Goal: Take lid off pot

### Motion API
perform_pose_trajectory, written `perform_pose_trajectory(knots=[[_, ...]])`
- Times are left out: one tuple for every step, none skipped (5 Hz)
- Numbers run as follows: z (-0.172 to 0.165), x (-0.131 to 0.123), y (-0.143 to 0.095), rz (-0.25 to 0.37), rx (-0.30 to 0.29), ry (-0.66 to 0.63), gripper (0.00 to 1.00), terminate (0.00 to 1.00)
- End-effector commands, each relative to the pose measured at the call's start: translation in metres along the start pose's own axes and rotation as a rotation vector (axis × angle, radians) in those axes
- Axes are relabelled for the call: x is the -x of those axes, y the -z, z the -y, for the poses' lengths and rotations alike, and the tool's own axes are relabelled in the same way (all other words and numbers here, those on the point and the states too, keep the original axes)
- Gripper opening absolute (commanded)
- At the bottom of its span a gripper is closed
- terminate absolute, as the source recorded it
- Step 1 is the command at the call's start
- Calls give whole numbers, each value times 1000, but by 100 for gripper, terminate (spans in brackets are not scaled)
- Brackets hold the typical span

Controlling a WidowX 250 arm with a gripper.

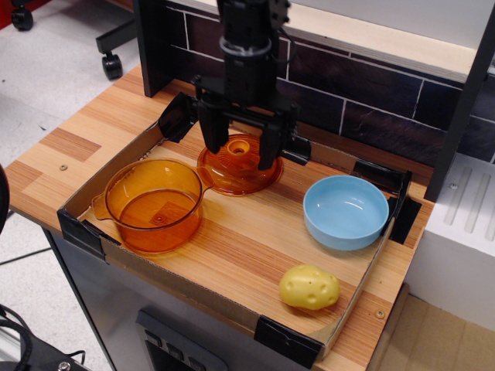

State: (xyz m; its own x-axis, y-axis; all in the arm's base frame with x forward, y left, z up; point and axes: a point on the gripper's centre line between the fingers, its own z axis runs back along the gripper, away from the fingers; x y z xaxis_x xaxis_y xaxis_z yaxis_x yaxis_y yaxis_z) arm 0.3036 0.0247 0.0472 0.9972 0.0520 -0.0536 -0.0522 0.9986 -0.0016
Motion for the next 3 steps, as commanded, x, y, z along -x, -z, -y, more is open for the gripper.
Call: perform_pose_trajectory(knots=[[-18,11,-51,63,51,63,100,0],[-36,19,-84,67,74,125,100,0],[-36,19,-84,67,74,125,100,0]])
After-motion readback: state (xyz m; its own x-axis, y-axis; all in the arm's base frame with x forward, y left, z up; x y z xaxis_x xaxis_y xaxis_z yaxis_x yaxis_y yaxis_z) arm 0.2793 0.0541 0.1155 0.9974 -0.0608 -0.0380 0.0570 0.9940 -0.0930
